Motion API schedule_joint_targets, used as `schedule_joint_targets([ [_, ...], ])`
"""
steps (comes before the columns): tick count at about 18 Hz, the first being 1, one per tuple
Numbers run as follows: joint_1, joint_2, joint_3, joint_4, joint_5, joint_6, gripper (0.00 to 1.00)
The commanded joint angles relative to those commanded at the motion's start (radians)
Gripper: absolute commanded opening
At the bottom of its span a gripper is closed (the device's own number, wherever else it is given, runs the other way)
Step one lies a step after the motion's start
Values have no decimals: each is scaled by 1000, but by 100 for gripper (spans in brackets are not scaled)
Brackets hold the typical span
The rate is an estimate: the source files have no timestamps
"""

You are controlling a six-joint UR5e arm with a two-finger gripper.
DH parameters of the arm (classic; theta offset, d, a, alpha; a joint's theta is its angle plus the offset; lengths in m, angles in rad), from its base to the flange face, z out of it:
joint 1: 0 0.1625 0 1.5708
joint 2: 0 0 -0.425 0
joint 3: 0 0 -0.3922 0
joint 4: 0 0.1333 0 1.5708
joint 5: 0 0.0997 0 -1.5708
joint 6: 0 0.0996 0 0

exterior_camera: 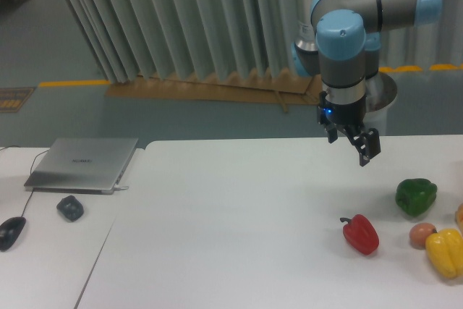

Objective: Place the yellow pepper in a basket
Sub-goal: 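Move the open gripper sideways toward the yellow bell pepper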

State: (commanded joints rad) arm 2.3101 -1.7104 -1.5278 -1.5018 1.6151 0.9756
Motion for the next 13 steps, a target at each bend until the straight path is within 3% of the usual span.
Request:
schedule_joint_targets([
  [13,51,21,3,2,-11,-2,100],
])
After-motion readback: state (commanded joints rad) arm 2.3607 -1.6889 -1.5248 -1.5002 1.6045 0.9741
